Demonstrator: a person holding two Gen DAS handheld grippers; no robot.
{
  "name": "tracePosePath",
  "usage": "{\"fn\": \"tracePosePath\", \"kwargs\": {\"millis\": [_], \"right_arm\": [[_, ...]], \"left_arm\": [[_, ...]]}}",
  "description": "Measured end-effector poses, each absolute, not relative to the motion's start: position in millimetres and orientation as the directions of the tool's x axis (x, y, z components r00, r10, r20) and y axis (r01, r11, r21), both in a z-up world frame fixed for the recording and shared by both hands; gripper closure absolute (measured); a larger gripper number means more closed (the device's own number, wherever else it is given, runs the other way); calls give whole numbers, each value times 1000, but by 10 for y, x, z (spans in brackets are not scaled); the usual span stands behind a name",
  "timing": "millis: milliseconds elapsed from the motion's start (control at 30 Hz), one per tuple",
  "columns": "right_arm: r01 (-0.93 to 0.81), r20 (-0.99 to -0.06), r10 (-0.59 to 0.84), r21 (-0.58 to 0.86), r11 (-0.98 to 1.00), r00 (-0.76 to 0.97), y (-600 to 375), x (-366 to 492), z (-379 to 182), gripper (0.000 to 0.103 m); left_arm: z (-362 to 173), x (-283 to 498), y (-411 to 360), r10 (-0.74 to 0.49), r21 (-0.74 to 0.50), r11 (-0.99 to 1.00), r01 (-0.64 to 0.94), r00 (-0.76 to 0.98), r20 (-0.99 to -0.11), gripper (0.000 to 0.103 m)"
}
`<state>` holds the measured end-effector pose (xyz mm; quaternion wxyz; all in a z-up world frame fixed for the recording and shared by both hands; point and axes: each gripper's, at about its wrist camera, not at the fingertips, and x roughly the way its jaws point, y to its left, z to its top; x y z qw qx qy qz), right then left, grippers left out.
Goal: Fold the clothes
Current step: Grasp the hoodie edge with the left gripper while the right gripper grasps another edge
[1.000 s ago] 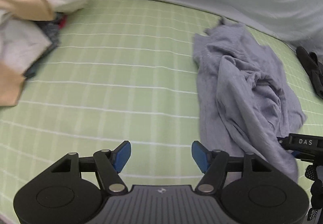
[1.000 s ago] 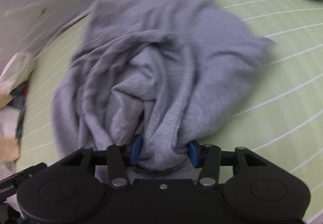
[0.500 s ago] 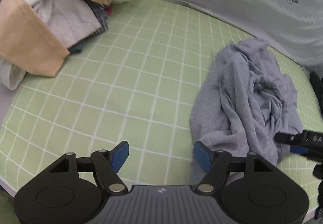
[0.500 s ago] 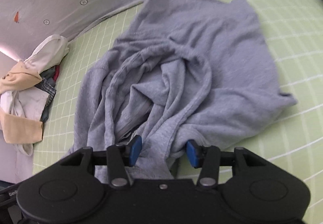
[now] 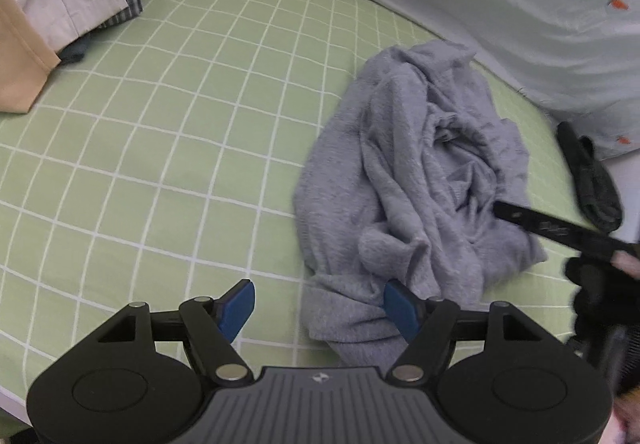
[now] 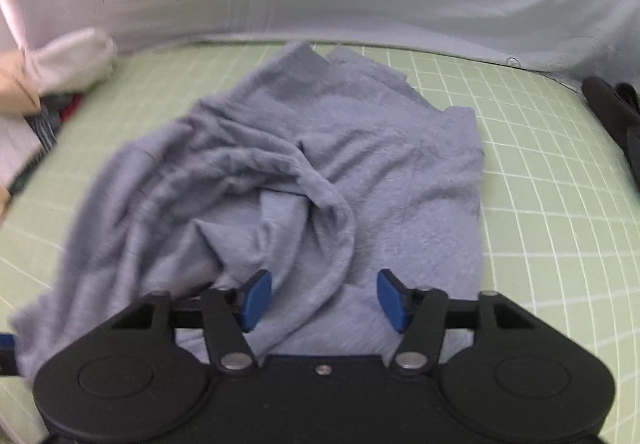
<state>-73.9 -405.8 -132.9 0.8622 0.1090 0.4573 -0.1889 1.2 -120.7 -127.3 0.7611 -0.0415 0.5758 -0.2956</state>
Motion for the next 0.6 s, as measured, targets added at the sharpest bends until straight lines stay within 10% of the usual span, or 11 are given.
{"fn": "tracePosePath", "kwargs": {"millis": [333, 433, 533, 600], "right_arm": [[370, -831, -201, 7, 929, 520, -4118, -749, -1551, 45], [329, -819, -209, -26, 944, 535, -4026, -762, -1607, 43], [270, -803, -197, -47, 962, 562, -3945, -794, -1585, 81], [255, -786, -218, -80, 964, 579, -3915, -819, -1510, 91]], "left_arm": [[-1344, -141, -1414, -434, -337, 842, 422, 157, -887, 27], [-1415, -155, -1526, -382, -289, 857, 427, 149, -912, 41], [-1423, -133, -1557, -377, -284, 859, 426, 151, -914, 81], [-1378, -120, -1589, -356, -251, 863, 440, 175, -918, 85]]}}
